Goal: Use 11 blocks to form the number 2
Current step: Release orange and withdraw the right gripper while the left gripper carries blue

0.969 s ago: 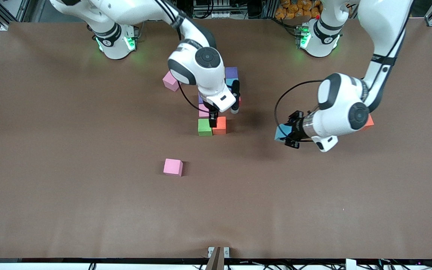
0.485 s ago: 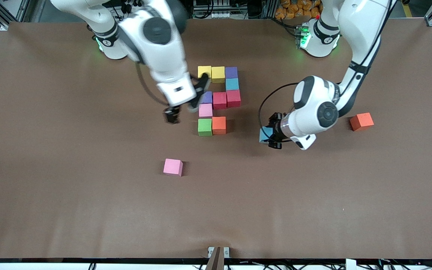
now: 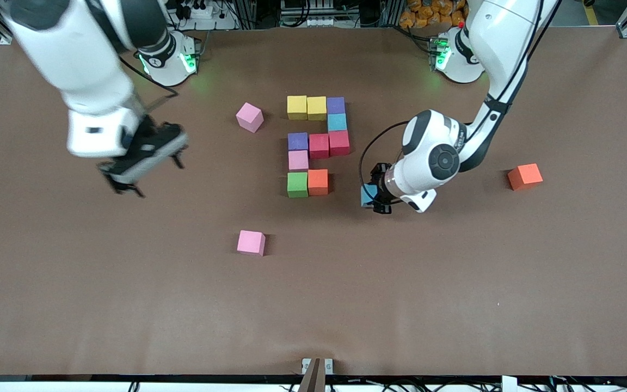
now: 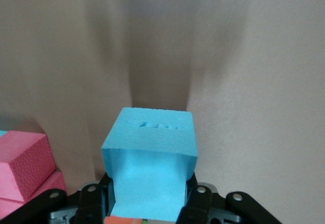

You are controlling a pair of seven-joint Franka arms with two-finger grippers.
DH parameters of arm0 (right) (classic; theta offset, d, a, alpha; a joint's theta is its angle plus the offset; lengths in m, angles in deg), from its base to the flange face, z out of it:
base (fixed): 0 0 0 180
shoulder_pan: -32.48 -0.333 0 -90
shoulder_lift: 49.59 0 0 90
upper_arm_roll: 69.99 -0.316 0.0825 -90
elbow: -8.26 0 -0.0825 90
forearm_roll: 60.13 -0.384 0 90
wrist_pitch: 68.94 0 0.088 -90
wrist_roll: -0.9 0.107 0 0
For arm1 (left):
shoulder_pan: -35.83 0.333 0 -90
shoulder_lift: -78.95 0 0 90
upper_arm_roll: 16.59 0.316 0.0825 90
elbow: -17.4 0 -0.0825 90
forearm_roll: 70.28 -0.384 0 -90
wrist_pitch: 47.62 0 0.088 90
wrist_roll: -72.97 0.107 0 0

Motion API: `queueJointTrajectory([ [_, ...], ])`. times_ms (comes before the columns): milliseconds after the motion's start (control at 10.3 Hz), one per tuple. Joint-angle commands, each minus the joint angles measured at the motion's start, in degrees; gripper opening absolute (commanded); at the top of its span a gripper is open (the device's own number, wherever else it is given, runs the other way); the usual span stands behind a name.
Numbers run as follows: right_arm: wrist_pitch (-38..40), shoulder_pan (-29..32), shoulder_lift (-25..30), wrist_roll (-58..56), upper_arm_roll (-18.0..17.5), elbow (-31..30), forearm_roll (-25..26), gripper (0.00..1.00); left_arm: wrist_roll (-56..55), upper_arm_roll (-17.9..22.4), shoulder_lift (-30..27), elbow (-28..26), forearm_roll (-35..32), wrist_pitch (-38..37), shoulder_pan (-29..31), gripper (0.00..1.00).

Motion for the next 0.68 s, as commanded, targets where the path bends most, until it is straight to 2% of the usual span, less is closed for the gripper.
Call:
queueJointTrajectory([
  [0,3.2,4.2,4.4,7.0,2.4,-0.5,-1.3,1.00,-3.8,0.7,1.3,1.1,-1.7,1.8,-2.7,0.29],
  [291,9.6,0.1,4.7,10.5,13.0,2.1,-1.4,1.00,-6.0,0.7,2.2,0.7,-1.8,4.5,-4.3,0.29],
  [582,13.3,0.3,4.5,13.3,13.2,5.5,-1.4,1.00,-9.7,0.7,3.6,0.6,-2.1,6.7,-6.5,0.29],
])
